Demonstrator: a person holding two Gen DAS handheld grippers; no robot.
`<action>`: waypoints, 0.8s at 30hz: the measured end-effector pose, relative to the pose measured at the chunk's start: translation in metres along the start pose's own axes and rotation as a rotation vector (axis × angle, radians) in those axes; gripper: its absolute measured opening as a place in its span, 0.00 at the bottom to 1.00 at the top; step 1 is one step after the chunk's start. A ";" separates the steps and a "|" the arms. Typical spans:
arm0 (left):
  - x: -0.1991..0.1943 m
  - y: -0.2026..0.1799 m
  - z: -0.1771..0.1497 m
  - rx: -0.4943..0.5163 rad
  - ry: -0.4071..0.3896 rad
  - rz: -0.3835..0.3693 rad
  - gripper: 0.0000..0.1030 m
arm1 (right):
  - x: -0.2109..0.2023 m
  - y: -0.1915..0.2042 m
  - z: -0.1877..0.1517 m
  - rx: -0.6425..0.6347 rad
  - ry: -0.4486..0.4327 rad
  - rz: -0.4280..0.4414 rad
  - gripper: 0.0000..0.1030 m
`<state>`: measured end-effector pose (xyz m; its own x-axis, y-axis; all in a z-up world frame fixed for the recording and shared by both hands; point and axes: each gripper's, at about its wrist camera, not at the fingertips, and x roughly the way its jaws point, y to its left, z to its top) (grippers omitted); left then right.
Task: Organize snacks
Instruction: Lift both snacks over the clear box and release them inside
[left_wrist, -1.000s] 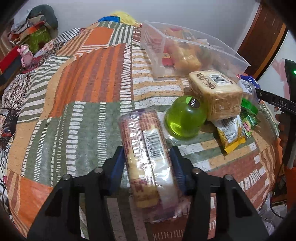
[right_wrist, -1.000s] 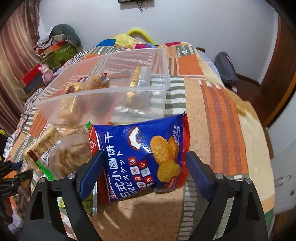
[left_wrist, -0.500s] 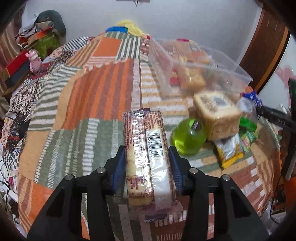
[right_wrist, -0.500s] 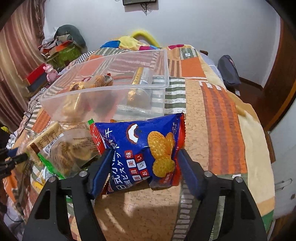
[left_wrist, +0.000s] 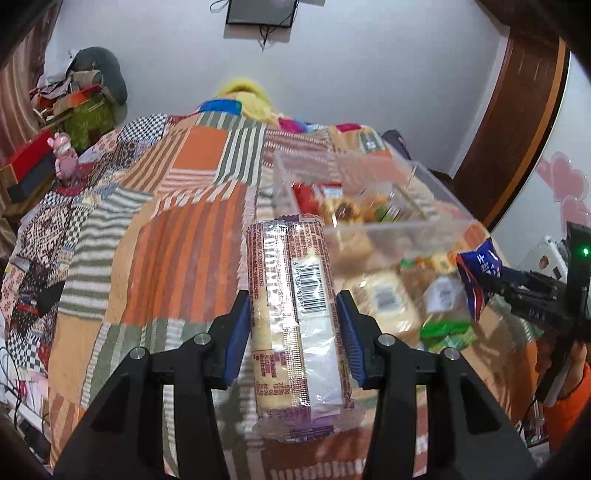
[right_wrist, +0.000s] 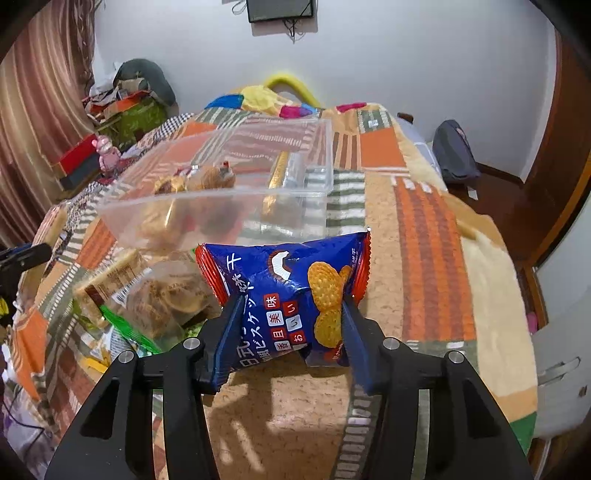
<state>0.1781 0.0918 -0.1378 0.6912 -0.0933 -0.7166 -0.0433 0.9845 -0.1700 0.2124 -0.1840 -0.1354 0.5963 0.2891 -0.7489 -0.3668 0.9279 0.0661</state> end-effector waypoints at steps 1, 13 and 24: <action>0.000 -0.002 0.004 0.003 -0.007 -0.002 0.45 | -0.003 0.000 0.002 -0.001 -0.010 -0.002 0.47; 0.010 -0.029 0.063 0.044 -0.090 -0.020 0.45 | -0.033 0.007 0.052 0.001 -0.168 0.014 0.47; 0.058 -0.040 0.100 0.067 -0.075 0.000 0.45 | 0.005 0.025 0.098 0.000 -0.190 0.026 0.47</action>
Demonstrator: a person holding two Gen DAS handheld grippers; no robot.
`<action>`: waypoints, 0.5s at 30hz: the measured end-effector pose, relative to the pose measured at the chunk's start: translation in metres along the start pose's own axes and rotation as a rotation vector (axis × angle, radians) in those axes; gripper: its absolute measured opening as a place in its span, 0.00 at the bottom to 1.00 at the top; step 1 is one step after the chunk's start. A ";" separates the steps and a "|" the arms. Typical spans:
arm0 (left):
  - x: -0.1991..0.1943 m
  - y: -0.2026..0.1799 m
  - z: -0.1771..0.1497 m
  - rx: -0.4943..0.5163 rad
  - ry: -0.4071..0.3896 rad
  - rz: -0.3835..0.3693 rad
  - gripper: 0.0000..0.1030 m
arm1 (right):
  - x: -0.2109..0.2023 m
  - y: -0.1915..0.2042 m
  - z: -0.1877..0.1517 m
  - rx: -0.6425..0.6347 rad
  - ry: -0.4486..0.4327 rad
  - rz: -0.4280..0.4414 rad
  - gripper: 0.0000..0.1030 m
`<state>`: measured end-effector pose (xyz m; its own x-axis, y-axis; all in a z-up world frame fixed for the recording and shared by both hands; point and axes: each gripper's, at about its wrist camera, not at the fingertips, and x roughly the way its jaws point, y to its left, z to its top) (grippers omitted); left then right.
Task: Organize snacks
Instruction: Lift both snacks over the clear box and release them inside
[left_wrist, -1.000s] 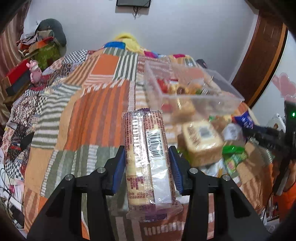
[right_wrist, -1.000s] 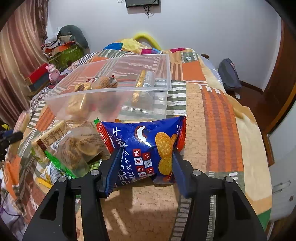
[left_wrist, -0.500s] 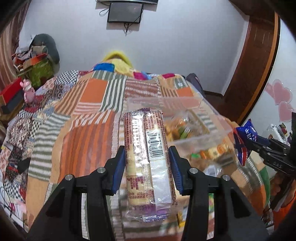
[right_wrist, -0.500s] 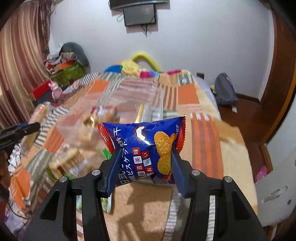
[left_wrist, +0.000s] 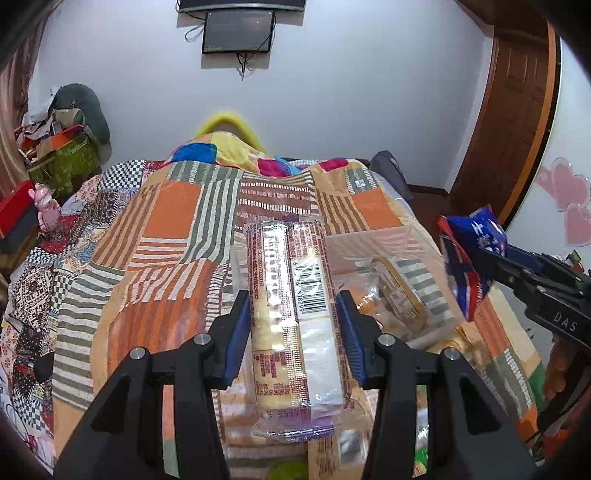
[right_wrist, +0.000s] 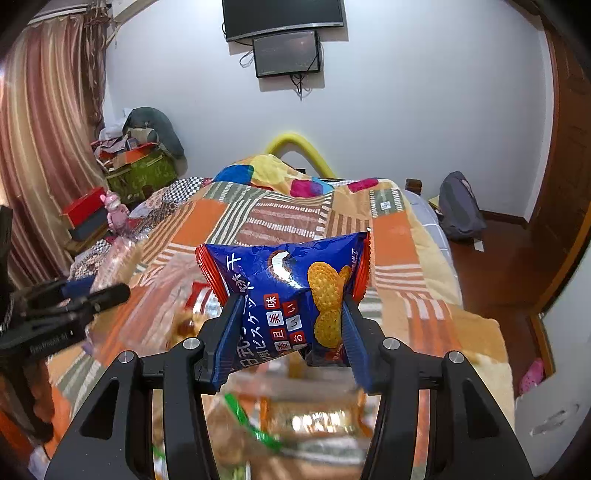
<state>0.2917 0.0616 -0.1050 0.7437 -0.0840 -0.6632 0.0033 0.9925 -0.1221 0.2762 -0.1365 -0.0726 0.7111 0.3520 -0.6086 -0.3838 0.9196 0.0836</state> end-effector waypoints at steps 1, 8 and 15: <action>0.005 0.000 0.001 -0.001 0.007 0.001 0.45 | 0.007 0.001 0.002 0.002 0.008 0.000 0.47; 0.042 0.003 0.003 -0.011 0.055 0.009 0.45 | 0.047 0.006 -0.003 0.004 0.099 0.016 0.47; 0.062 0.005 -0.001 -0.015 0.084 0.019 0.45 | 0.063 0.006 -0.011 -0.031 0.148 -0.029 0.48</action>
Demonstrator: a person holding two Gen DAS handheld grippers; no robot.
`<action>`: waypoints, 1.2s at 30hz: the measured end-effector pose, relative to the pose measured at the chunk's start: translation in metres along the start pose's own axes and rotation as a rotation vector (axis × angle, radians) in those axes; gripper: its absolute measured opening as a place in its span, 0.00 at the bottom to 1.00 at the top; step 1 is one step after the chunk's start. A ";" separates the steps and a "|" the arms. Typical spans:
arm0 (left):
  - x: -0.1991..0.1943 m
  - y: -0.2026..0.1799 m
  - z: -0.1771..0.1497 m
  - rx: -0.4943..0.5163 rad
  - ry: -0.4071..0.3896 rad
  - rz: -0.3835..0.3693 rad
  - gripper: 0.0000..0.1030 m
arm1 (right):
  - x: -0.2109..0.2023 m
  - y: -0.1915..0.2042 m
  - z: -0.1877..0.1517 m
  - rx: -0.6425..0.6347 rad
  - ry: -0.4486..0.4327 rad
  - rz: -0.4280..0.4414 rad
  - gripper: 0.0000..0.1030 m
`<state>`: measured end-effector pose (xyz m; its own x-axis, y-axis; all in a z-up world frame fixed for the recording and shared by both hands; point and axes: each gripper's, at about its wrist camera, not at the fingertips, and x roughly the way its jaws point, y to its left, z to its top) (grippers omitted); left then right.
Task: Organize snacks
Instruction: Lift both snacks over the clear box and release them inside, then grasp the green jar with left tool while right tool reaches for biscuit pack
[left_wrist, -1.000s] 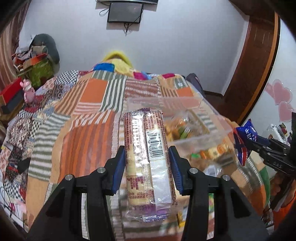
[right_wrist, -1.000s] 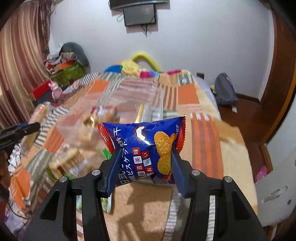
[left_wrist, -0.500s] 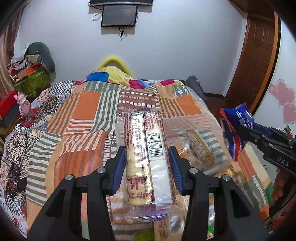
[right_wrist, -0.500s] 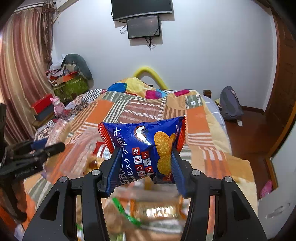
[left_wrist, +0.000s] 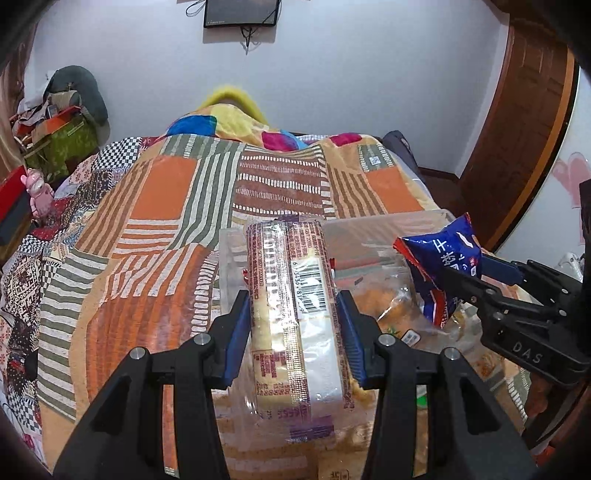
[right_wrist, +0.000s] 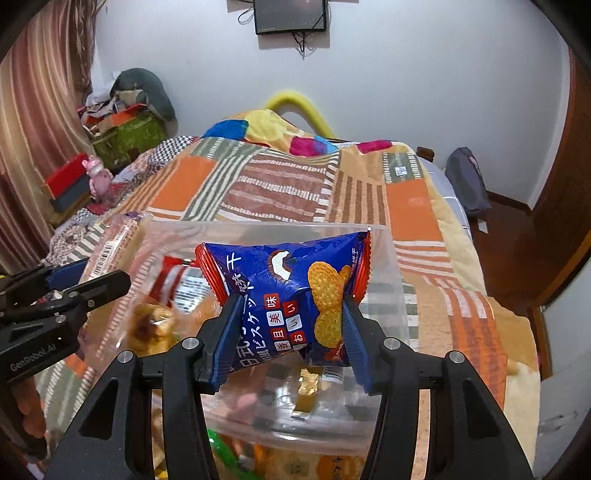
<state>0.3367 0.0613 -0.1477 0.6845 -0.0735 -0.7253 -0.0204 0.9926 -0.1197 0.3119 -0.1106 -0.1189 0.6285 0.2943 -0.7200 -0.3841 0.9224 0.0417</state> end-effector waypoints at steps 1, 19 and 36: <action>0.002 0.000 -0.001 0.001 0.005 -0.001 0.45 | 0.000 -0.002 0.000 0.008 0.002 0.006 0.48; -0.044 -0.011 -0.014 0.054 -0.024 -0.019 0.55 | -0.038 -0.012 -0.014 0.010 0.008 0.037 0.65; -0.082 0.022 -0.095 0.051 0.079 0.008 0.59 | -0.087 -0.045 -0.069 0.034 0.013 -0.021 0.75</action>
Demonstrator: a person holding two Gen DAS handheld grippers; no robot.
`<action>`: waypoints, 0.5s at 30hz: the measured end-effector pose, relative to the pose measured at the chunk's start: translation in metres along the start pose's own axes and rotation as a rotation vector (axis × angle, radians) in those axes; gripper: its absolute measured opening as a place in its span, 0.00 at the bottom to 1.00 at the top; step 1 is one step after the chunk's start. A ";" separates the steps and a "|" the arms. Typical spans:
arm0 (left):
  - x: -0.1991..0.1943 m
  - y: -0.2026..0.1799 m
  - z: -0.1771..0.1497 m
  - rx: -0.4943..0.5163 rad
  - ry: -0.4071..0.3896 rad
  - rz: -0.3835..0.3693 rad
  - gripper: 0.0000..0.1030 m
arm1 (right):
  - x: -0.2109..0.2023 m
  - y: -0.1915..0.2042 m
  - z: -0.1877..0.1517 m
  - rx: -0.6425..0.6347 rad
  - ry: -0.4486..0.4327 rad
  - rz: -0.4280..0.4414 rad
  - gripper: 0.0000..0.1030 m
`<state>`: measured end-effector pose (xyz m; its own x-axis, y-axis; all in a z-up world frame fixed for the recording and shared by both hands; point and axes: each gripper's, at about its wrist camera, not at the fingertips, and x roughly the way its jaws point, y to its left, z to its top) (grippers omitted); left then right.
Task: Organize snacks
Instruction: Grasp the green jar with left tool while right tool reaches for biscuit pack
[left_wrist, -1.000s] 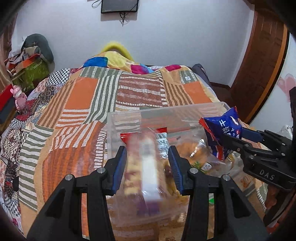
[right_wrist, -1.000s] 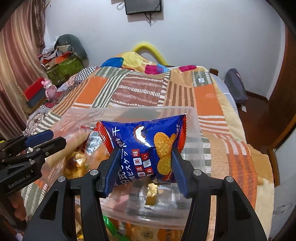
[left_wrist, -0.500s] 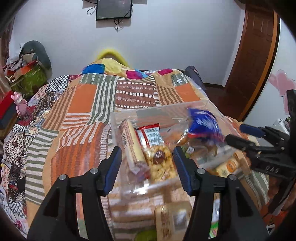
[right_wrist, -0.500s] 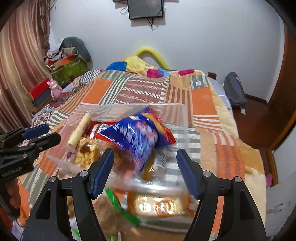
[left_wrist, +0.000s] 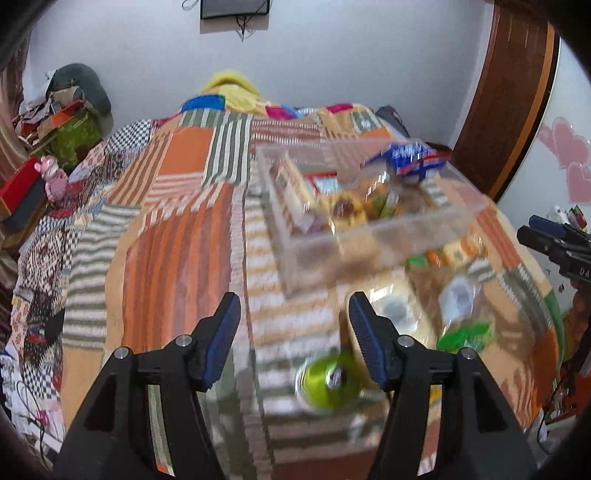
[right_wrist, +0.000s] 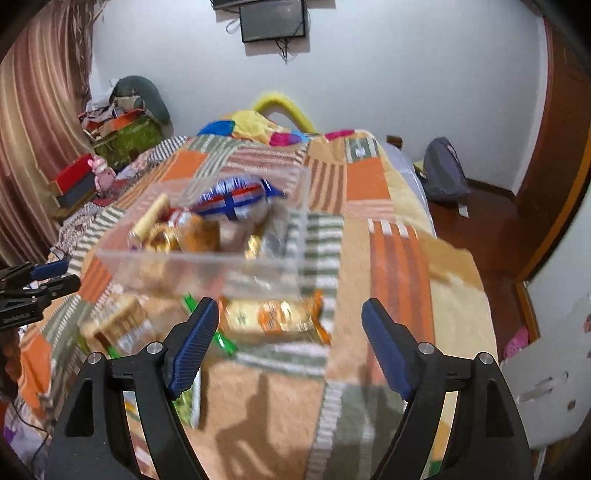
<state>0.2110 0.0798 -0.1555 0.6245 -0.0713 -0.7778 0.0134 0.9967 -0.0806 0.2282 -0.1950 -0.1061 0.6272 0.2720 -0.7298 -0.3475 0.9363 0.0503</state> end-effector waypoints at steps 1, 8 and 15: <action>0.001 0.001 -0.005 -0.003 0.009 -0.002 0.59 | 0.000 -0.003 -0.005 0.004 0.010 0.000 0.75; -0.001 0.008 -0.040 -0.040 0.054 -0.040 0.59 | 0.013 0.000 -0.025 0.013 0.068 0.002 0.75; 0.011 -0.002 -0.056 -0.015 0.077 -0.064 0.60 | 0.030 0.002 -0.024 0.017 0.092 0.003 0.79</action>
<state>0.1742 0.0746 -0.1993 0.5607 -0.1382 -0.8164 0.0396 0.9893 -0.1403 0.2292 -0.1904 -0.1443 0.5592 0.2539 -0.7892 -0.3365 0.9395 0.0638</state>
